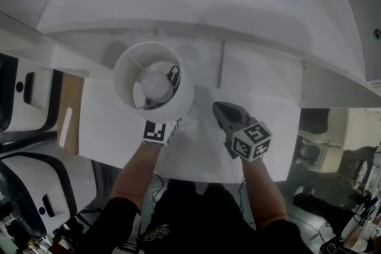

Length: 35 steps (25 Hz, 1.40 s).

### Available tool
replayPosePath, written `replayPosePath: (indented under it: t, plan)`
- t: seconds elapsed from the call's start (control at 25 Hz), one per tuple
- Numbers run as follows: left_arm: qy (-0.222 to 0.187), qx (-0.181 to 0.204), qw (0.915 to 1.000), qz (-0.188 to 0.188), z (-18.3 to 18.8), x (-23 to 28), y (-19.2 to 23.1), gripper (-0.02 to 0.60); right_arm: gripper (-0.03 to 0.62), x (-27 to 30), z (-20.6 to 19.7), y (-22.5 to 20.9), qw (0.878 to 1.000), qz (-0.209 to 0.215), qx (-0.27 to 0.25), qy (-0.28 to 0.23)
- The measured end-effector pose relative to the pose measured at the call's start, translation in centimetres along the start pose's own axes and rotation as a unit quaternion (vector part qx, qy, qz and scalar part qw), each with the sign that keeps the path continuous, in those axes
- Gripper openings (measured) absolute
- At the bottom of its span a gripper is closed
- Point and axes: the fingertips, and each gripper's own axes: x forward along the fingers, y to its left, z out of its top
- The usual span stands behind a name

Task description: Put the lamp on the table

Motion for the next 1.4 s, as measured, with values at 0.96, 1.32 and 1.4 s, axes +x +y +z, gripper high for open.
replayPosePath:
  t: [0.96, 1.32, 1.4]
  plan:
    - [0.02, 0.029, 0.9979, 0.055, -1.8, -2.3, 0.3, 0.186, 0.025, -2.4, -0.7, 1.0, 1.0, 0.006, -0.008, 0.004]
    - [0.057, 0.008, 0.994, 0.093, -4.5, -5.8, -0.1, 0.203, 0.025, -4.2, -0.9, 1.8, 1.0, 0.017, -0.019, 0.006]
    - [0.064, -0.001, 0.9926, 0.104, -4.9, -7.0, -0.4, 0.202, 0.026, -4.6, -0.9, 2.1, 1.0, 0.021, -0.022, 0.005]
